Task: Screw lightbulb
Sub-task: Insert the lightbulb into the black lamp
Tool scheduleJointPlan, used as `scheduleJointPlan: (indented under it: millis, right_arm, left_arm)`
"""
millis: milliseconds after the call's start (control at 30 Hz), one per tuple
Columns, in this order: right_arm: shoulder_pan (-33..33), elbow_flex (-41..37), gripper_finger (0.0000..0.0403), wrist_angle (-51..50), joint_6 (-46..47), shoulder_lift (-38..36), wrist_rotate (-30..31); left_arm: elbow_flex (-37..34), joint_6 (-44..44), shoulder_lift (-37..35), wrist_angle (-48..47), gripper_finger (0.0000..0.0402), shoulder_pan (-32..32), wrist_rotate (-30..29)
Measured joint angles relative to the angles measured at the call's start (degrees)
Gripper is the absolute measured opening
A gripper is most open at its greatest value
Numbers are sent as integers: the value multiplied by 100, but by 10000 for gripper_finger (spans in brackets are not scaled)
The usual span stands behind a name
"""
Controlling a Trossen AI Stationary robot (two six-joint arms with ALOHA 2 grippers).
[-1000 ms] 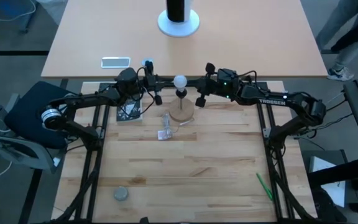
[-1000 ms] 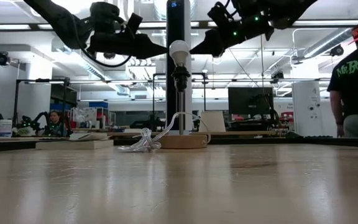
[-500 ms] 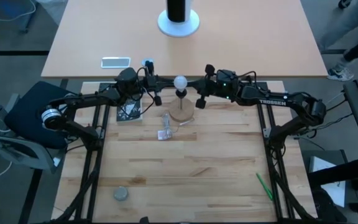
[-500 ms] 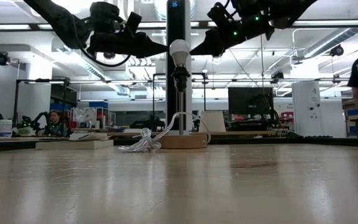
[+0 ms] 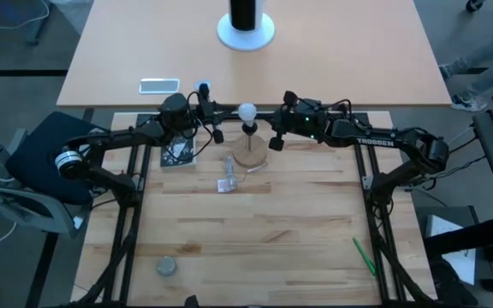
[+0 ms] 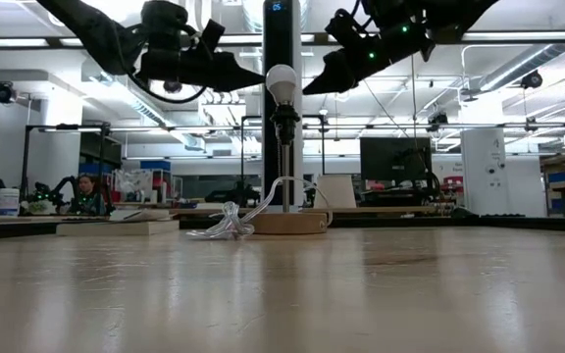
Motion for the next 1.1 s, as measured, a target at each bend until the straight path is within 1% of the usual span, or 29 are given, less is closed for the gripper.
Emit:
scheduleJointPlan:
  millis: [167,300,433,733,1100]
  right_arm:
    - [-18,0,0,38,-57,0,126]
    - [-57,0,0,318,-201,0,147]
    - [-70,0,0,474,-264,2,64]
    - [-70,0,0,299,-259,2,46]
    - [-72,-9,0,165,-191,7,46]
  left_arm:
    - [0,17,-203,-423,0,7,-55]
    - [0,36,-204,-381,0,5,356]
    - [0,17,-174,-462,0,4,389]
    - [0,-1,-289,-718,0,4,-80]
    - [0,1,-825,-980,0,4,-143]
